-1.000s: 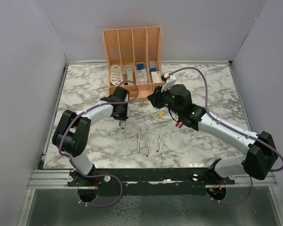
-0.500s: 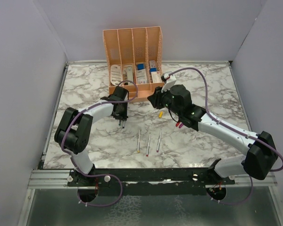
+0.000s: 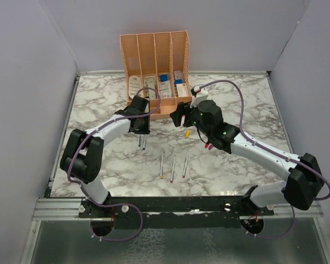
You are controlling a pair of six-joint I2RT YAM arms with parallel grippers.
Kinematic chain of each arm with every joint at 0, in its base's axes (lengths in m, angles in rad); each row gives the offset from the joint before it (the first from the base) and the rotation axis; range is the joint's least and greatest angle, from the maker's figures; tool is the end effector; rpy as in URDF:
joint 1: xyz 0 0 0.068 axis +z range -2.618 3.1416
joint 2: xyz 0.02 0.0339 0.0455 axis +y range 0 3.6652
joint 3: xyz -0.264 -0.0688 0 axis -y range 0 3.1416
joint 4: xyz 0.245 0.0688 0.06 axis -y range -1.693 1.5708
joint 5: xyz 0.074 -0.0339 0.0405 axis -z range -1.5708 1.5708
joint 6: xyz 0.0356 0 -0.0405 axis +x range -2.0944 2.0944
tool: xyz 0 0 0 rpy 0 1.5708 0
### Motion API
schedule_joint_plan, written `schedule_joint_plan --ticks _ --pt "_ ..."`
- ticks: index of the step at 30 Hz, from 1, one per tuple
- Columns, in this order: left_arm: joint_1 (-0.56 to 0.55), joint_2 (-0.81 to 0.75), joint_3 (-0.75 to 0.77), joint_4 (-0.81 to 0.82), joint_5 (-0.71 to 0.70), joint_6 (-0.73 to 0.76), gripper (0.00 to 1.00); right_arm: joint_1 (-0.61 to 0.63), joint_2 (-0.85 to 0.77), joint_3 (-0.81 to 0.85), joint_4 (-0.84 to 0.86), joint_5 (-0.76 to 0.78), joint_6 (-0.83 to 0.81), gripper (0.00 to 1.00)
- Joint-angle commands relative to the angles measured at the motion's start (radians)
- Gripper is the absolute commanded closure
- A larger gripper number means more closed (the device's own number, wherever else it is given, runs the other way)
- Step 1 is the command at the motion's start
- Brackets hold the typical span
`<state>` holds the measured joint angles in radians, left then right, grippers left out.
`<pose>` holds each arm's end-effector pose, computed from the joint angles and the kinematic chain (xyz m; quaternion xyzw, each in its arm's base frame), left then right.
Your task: Insert the pens into the pen caps
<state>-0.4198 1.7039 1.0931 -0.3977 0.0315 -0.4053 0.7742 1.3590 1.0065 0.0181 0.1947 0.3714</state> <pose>0.3178 -0.1431 0.1911 0.0113 0.9606 -0.1251 0.2481 0.2322 0.2174 0.3076 -0.1071 0.8059 0.2461 0.5277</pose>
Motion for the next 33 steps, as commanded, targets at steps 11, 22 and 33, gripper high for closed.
schedule_joint_plan --ticks 11,22,33 --pt "0.003 -0.251 -0.045 -0.061 0.109 -0.028 0.77 -0.060 -0.031 -0.048 -0.105 0.211 0.205 0.22" --pt "-0.164 -0.293 -0.151 -0.198 0.111 -0.090 0.74 -0.257 0.106 0.020 -0.289 0.054 0.283 0.28" --pt "-0.250 -0.234 -0.152 -0.198 0.128 -0.112 0.56 -0.257 0.120 0.018 -0.271 0.021 0.271 0.29"
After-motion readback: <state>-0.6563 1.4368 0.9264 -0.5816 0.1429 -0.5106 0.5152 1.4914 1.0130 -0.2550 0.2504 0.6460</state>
